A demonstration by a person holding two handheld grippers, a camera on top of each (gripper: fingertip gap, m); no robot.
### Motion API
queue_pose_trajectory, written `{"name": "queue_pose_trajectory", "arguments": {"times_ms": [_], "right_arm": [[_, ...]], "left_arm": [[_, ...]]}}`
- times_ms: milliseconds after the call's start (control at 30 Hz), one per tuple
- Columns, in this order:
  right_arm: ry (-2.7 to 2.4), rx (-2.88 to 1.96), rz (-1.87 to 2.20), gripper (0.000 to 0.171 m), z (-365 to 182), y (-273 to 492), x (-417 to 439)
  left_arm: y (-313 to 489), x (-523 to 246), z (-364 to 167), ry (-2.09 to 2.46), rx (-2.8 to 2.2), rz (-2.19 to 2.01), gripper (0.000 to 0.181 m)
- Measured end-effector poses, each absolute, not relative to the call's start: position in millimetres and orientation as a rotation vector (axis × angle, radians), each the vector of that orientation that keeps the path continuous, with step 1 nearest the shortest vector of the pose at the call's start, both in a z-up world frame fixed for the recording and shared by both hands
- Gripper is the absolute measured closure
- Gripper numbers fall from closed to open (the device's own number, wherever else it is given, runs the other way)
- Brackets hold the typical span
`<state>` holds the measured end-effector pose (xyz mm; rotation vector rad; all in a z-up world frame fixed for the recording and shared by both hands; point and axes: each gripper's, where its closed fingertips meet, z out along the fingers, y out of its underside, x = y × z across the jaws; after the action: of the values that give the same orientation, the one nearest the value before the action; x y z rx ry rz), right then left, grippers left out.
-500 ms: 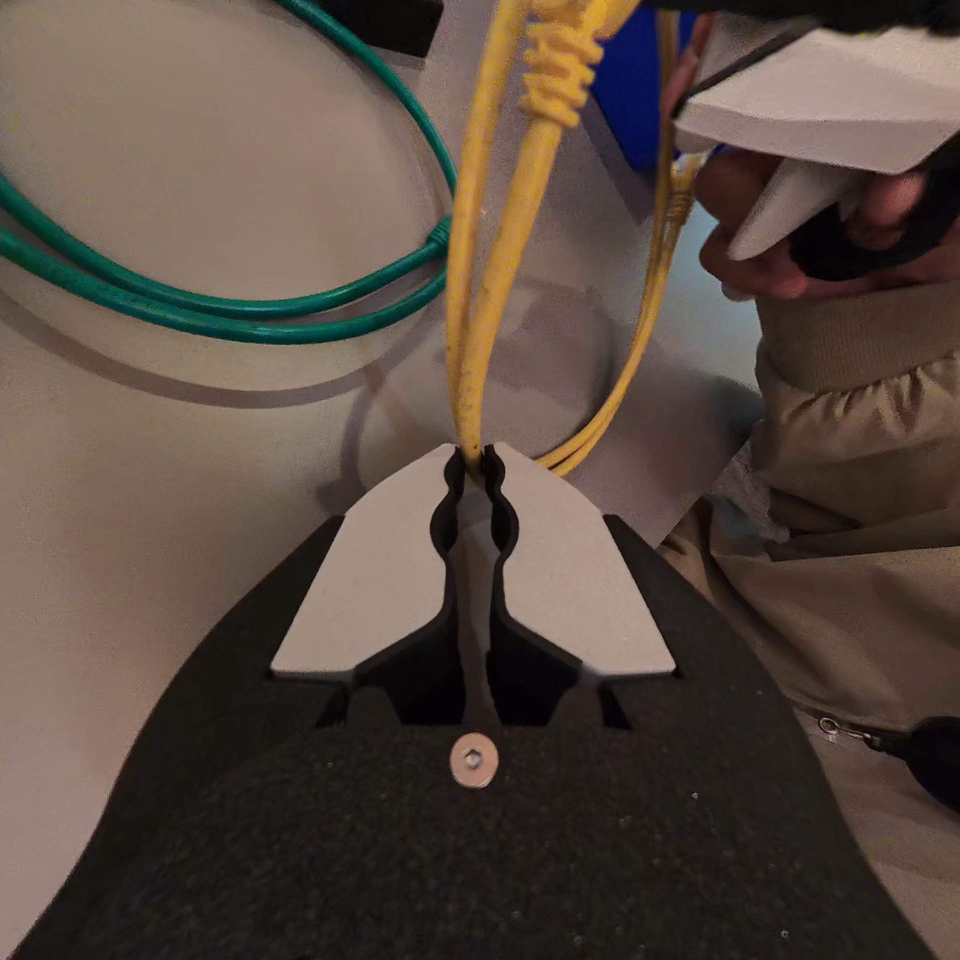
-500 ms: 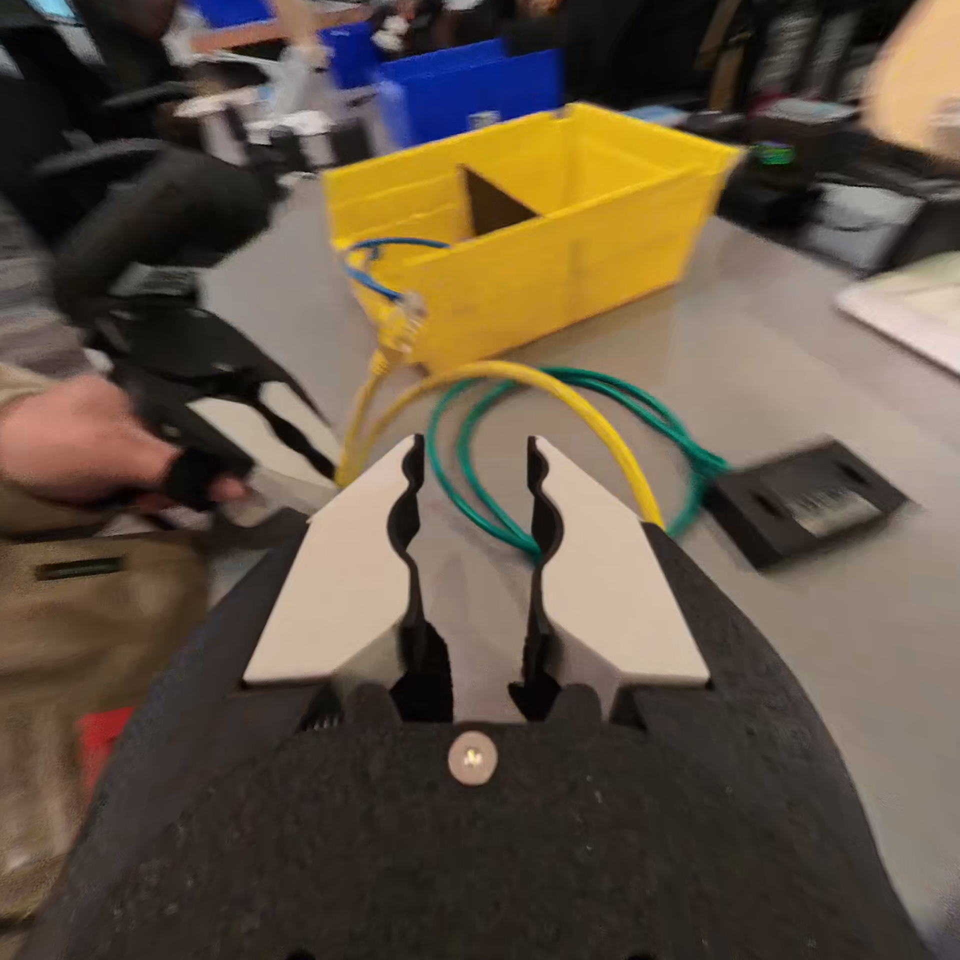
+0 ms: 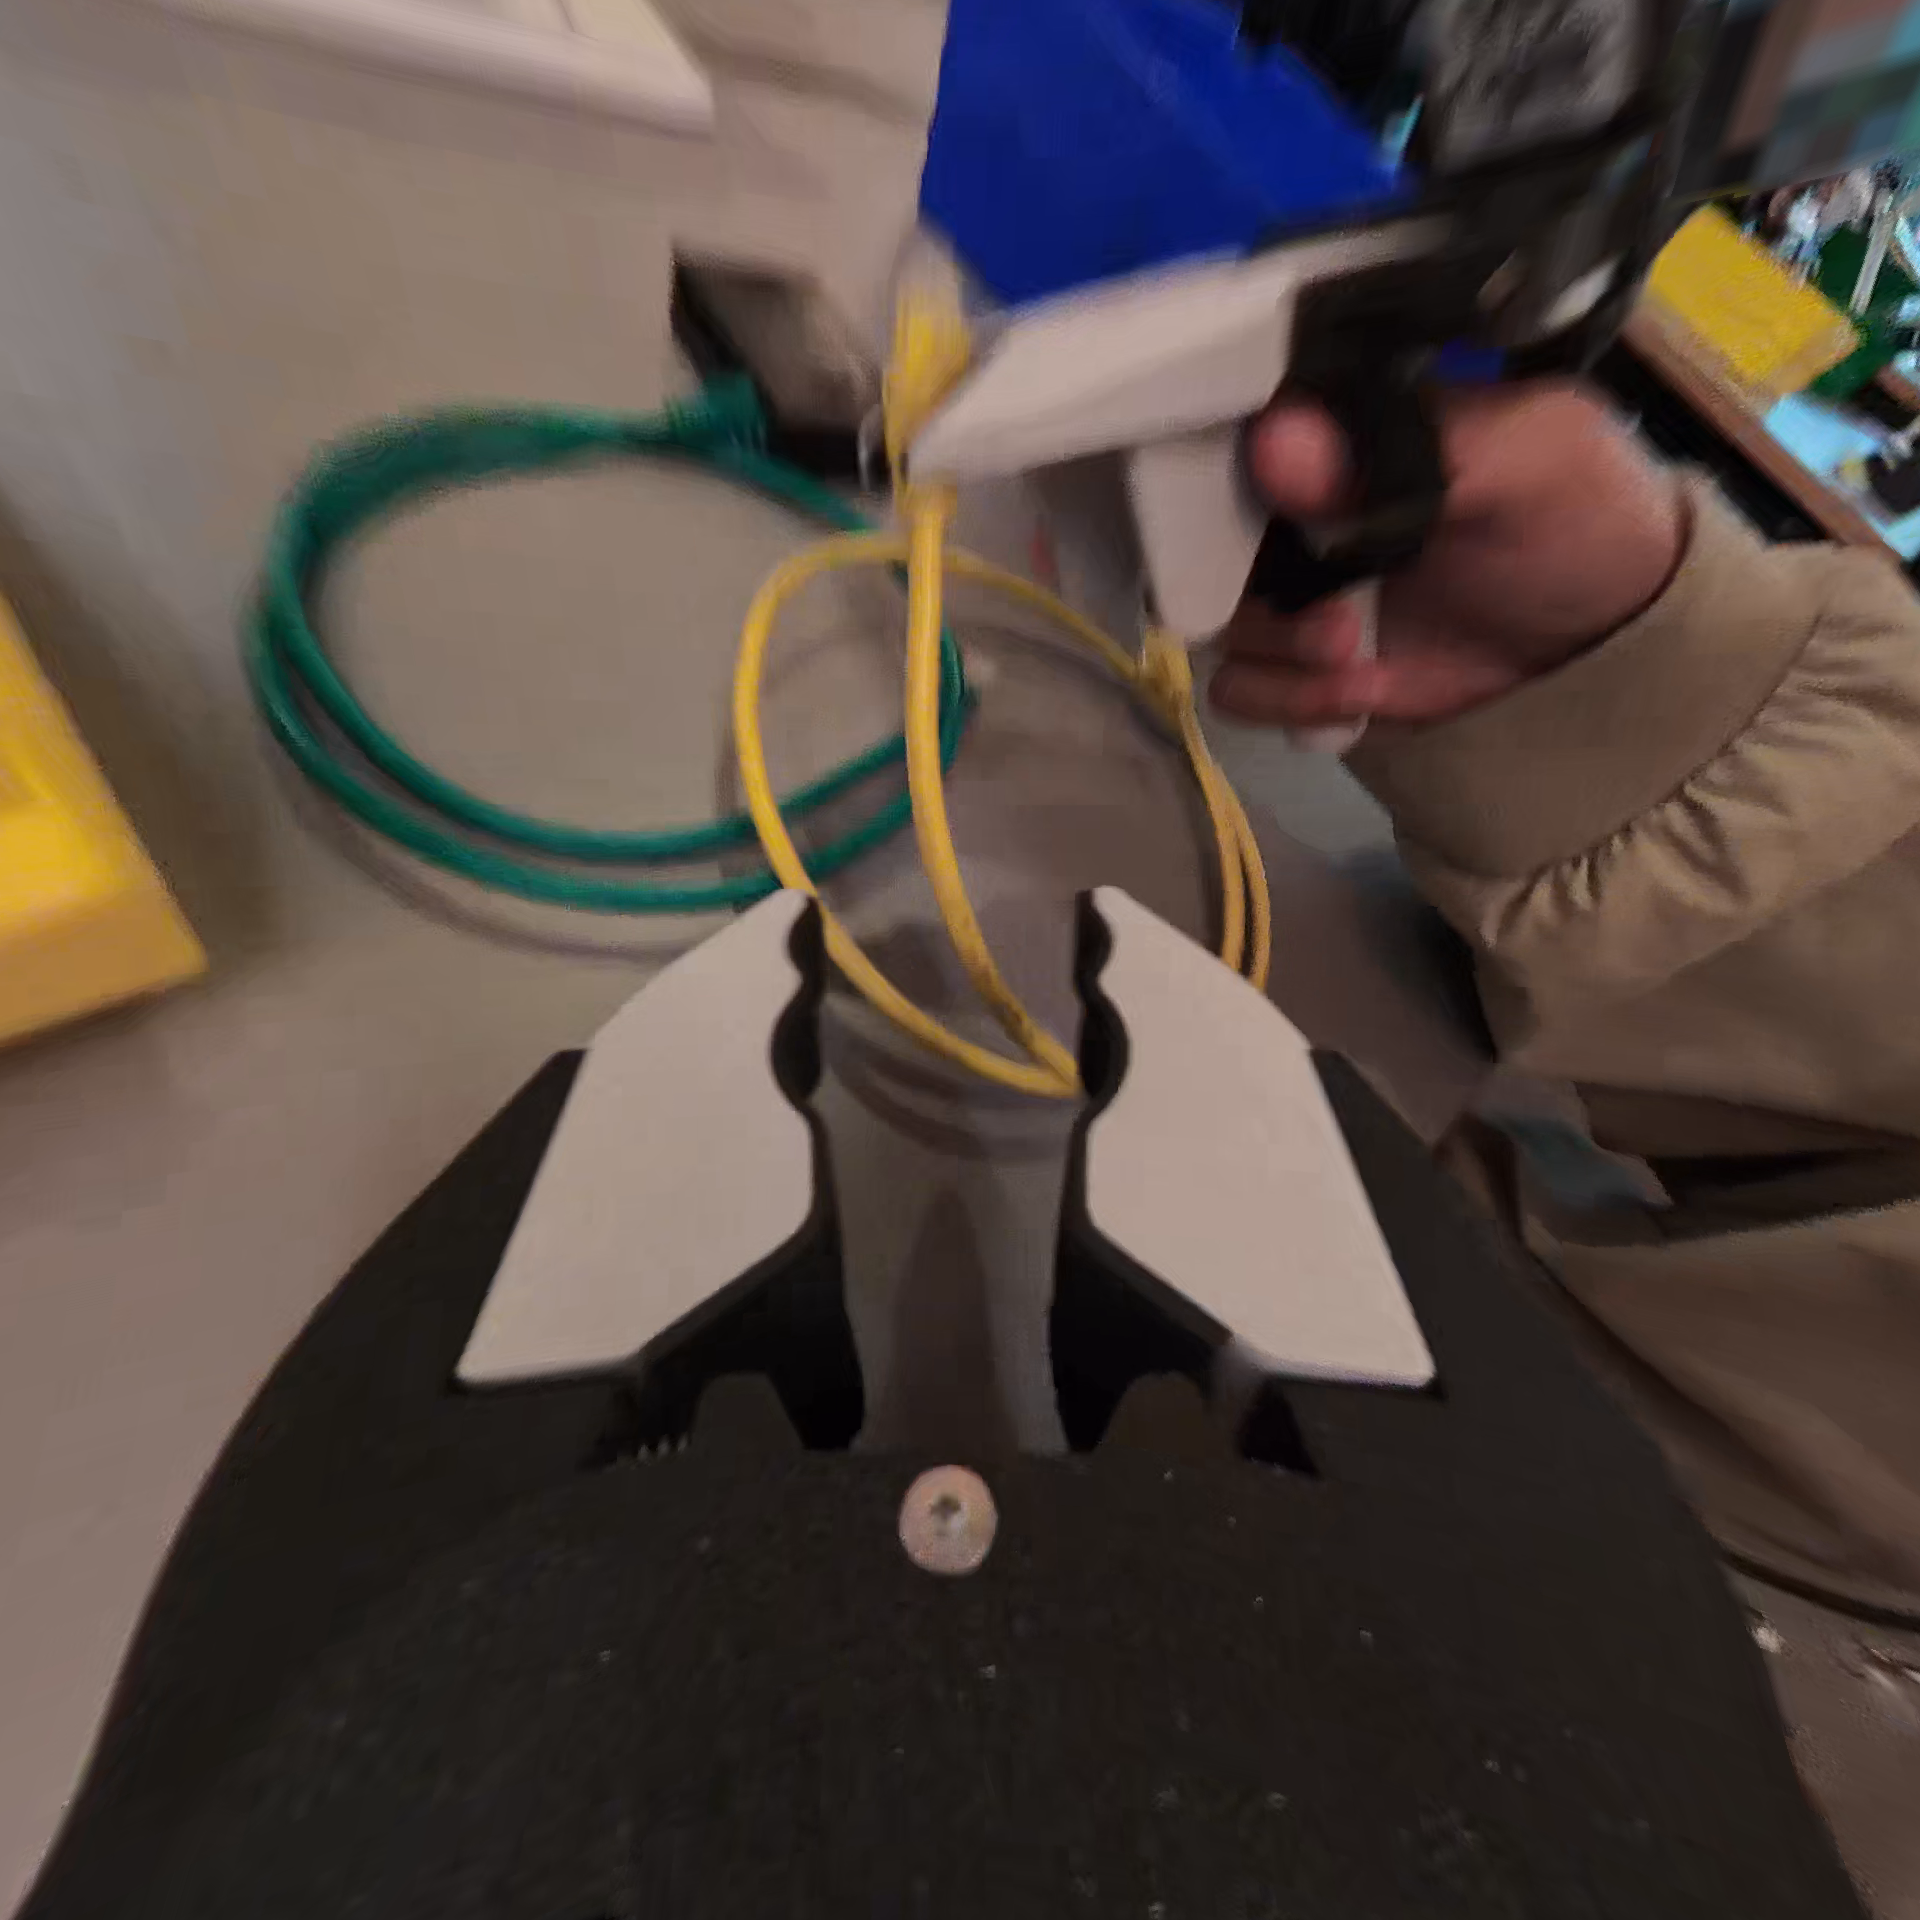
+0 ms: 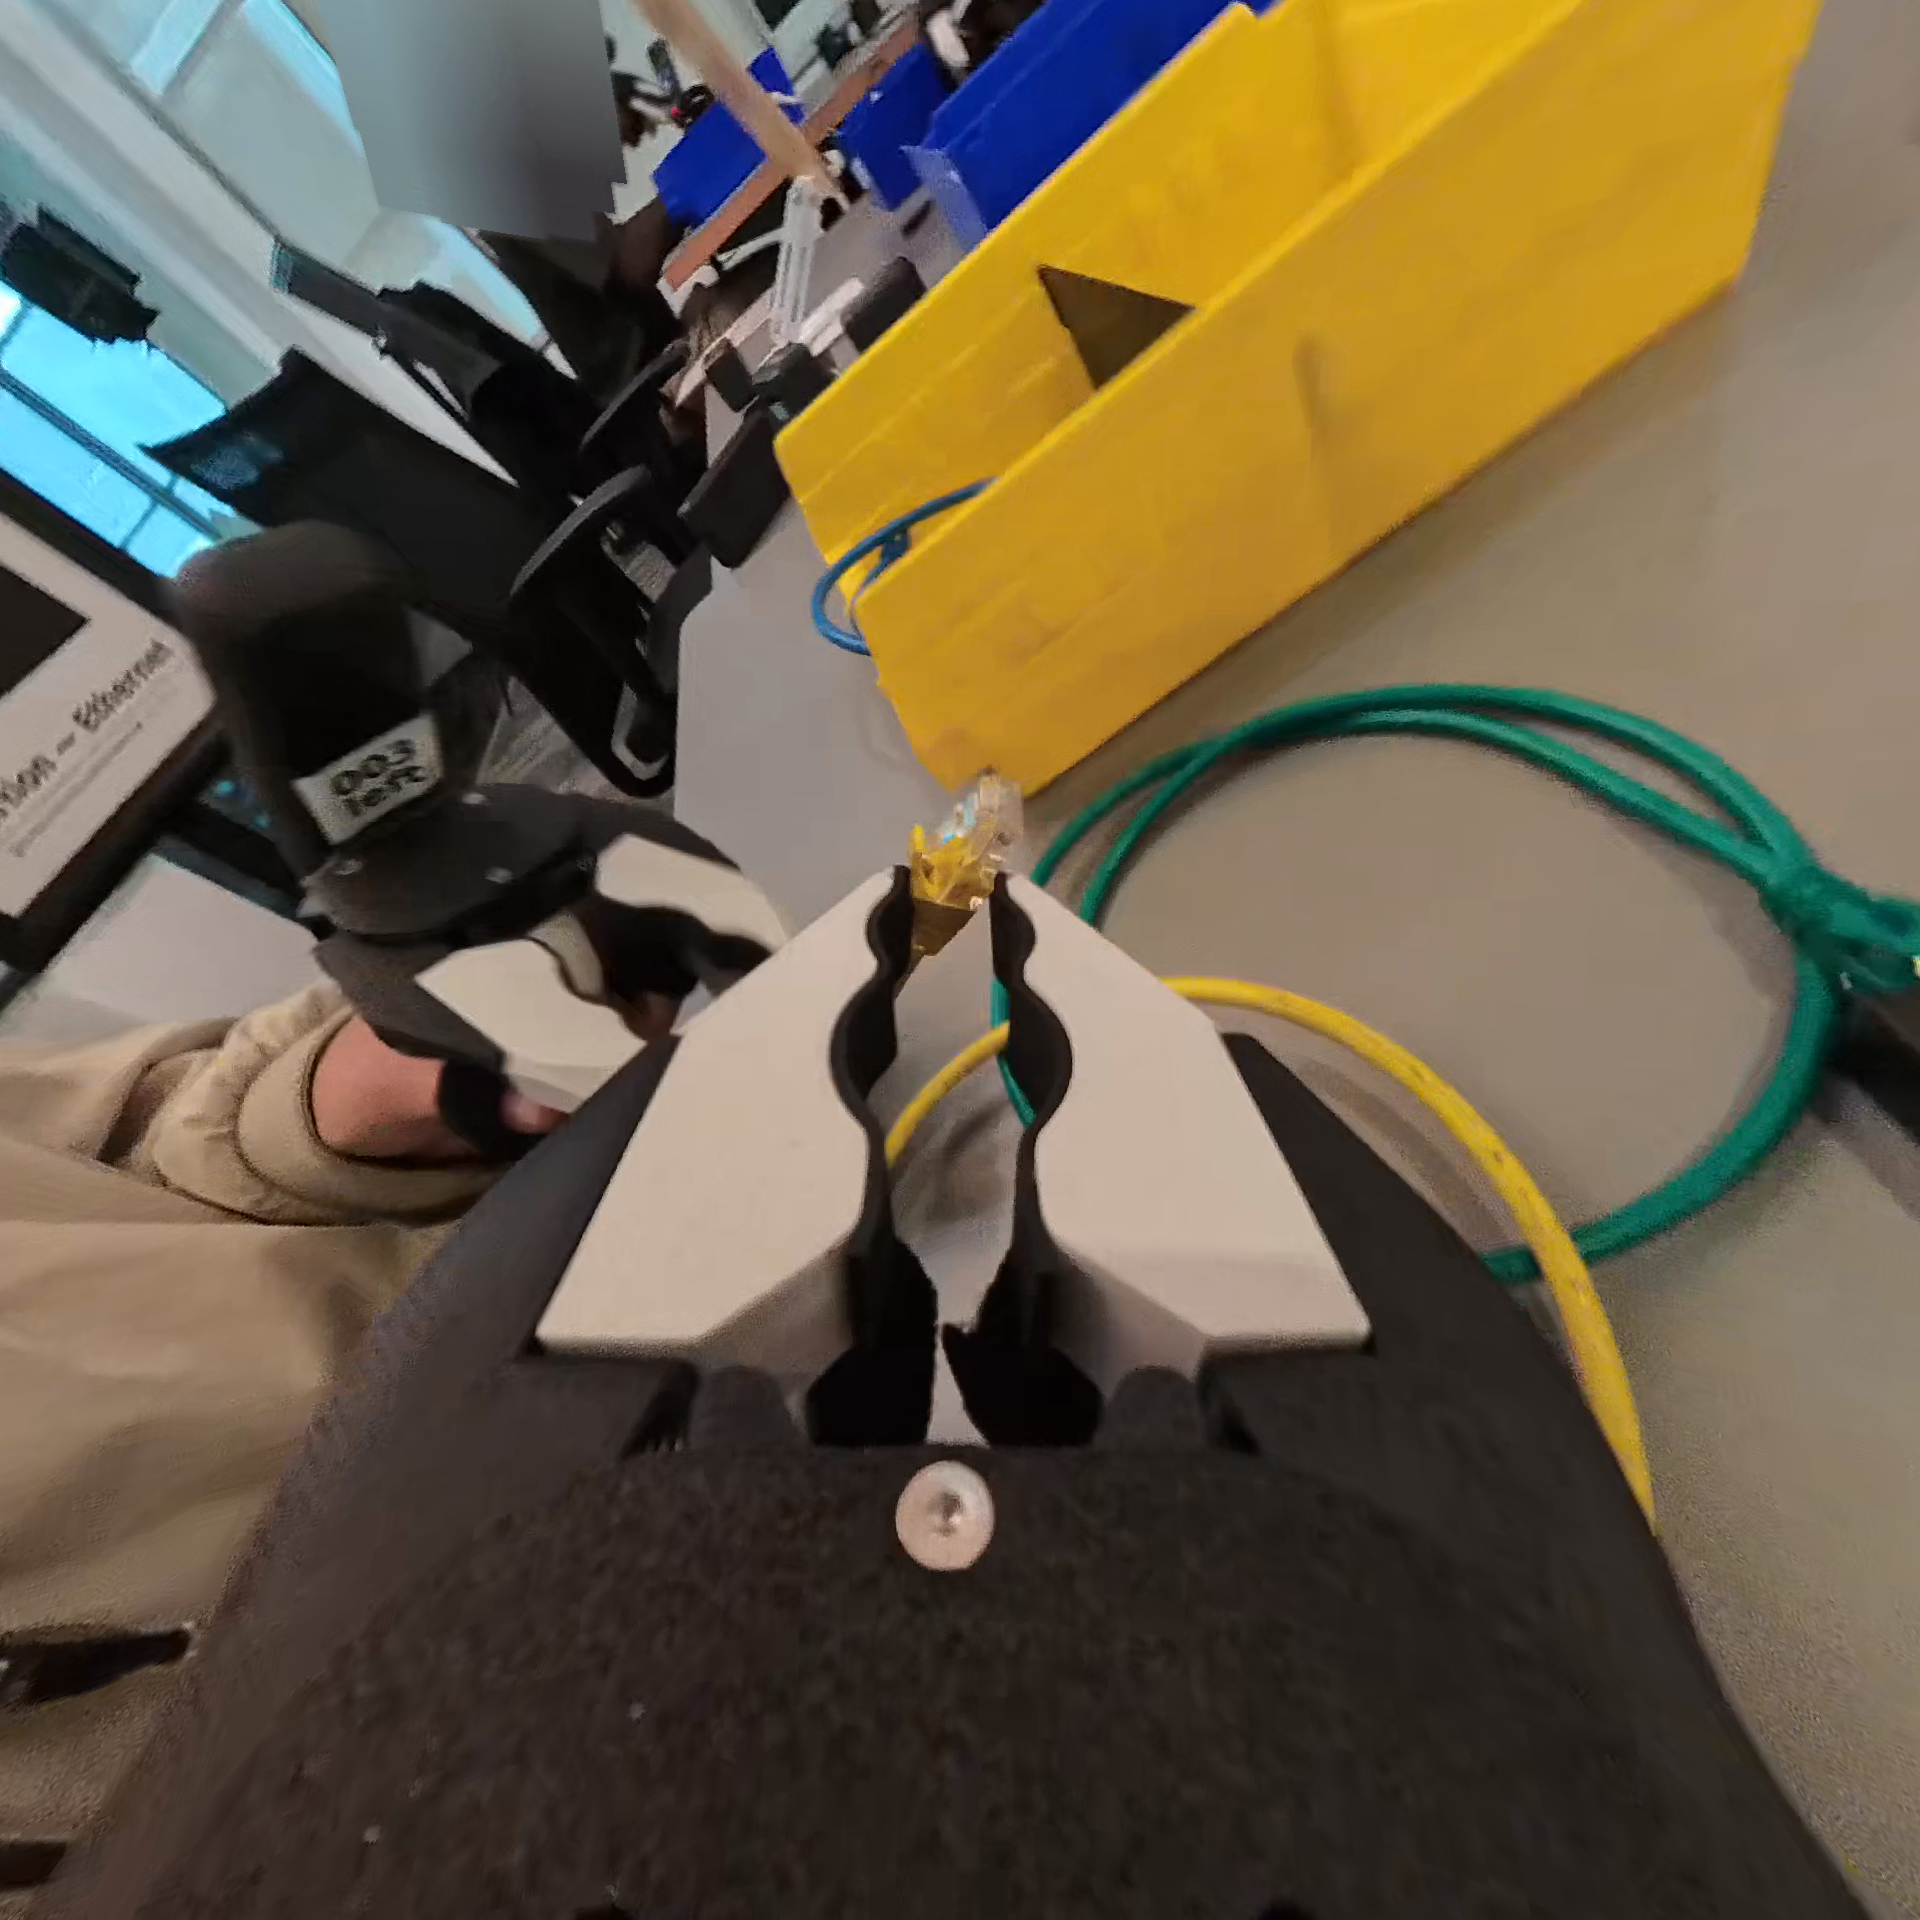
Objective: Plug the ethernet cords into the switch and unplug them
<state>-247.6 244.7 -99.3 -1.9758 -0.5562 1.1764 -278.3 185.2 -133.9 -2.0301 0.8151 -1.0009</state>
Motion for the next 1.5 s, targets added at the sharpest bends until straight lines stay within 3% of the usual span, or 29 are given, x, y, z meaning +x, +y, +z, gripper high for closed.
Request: {"name": "queue_pose_trajectory", "arguments": {"times_ms": [33,167,333,567,700,733,1200,1367,1500], "right_arm": [[-0.511,-2.006,1.194,0.157,-104,245,-244],[-0.345,-1.950,1.421,0.157,-92,238,-242],[-0.088,-1.789,1.670,0.159,-67,242,-242],[-0.119,-1.771,1.709,0.158,-65,234,-251],[-0.121,-1.778,1.750,0.158,-69,231,-253],[-0.114,-1.778,1.771,0.158,-70,231,-253],[0.045,-1.632,2.281,0.159,-62,219,-254],[0.028,-1.585,2.355,0.159,-54,215,-253],[-0.025,-1.599,2.377,0.159,-51,208,-255]], "left_arm": [[192,-280,-121,0.797,-1.941,-0.963,0.123],[205,-280,-93,0.849,-1.740,-0.756,0.102],[196,-250,-81,0.947,-1.586,-0.723,0.107],[212,-233,-91,0.945,-1.585,-0.505,0.134],[219,-245,-83,0.881,-1.546,-0.416,0.173],[221,-249,-78,0.859,-1.520,-0.396,0.175],[214,-249,-60,0.893,-1.356,-0.383,0.173],[205,-245,-53,0.907,-1.314,-0.445,0.158],[205,-245,-55,0.917,-1.313,-0.459,0.158]]}}
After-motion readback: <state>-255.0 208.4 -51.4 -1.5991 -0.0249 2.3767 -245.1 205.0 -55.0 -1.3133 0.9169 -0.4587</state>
